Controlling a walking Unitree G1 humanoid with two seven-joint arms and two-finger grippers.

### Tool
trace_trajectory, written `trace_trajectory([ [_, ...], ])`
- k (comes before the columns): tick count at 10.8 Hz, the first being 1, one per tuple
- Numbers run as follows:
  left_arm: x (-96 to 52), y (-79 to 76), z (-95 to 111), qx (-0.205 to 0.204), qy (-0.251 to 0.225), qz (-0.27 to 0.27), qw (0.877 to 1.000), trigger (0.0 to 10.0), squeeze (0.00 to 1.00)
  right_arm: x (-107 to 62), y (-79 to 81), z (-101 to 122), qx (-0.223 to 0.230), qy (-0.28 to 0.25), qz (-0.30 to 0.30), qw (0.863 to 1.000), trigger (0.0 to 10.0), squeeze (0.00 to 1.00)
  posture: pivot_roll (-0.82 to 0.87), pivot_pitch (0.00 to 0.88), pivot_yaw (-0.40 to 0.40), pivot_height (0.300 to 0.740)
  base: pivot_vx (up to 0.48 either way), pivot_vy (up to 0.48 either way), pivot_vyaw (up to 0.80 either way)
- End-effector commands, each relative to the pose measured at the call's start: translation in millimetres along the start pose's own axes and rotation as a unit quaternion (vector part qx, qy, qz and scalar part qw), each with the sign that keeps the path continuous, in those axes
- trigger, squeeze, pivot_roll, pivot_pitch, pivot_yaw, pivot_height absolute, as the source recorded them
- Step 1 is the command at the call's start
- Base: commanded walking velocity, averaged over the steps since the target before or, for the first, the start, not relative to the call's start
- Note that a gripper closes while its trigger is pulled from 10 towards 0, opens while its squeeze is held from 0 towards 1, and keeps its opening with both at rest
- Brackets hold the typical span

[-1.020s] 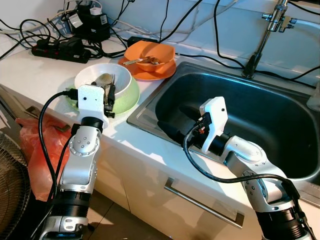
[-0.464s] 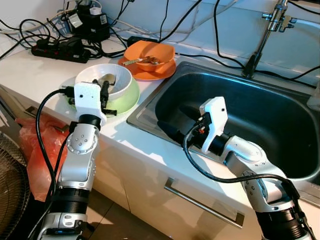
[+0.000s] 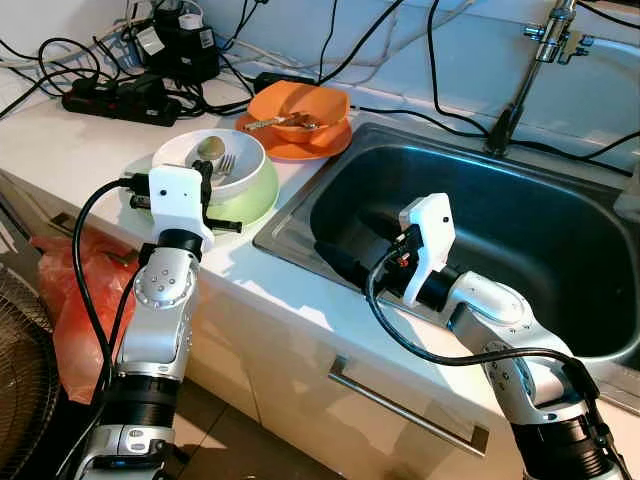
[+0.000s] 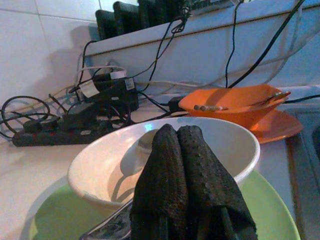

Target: Kitchen organization

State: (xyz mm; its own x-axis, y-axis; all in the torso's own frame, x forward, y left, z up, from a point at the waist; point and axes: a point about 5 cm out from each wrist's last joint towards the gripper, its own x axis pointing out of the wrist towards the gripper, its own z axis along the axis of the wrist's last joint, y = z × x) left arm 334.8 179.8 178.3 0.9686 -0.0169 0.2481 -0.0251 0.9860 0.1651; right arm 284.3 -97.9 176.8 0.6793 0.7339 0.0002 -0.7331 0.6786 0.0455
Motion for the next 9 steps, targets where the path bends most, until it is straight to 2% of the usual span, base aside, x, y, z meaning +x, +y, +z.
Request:
trace_trajectory([
  [1, 2.5, 1.0, 2, -0.003, -0.004, 0.0, 1.0, 0.0, 0.0, -0.4, -1.7, 3, -0.006, -0.004, -0.007, 1.0, 10.0, 1.0, -0.01, 0.0, 0.012, 0.74, 0.0, 0.0, 0.0],
  [5, 3.6, 3.1, 9, 0.011, -0.027, 0.006, 1.0, 0.0, 0.0, -0.3, -2.8, 2, -0.007, -0.004, -0.008, 1.0, 10.0, 1.0, -0.01, 0.0, 0.015, 0.74, 0.0, 0.0, 0.0],
  [9, 7.0, -4.9, 35, 0.033, -0.09, -0.006, 0.995, 0.0, 0.0, 0.7, -2.9, 3, -0.009, -0.005, -0.007, 1.0, 10.0, 1.0, -0.01, 0.0, 0.014, 0.74, 0.0, 0.0, 0.0],
])
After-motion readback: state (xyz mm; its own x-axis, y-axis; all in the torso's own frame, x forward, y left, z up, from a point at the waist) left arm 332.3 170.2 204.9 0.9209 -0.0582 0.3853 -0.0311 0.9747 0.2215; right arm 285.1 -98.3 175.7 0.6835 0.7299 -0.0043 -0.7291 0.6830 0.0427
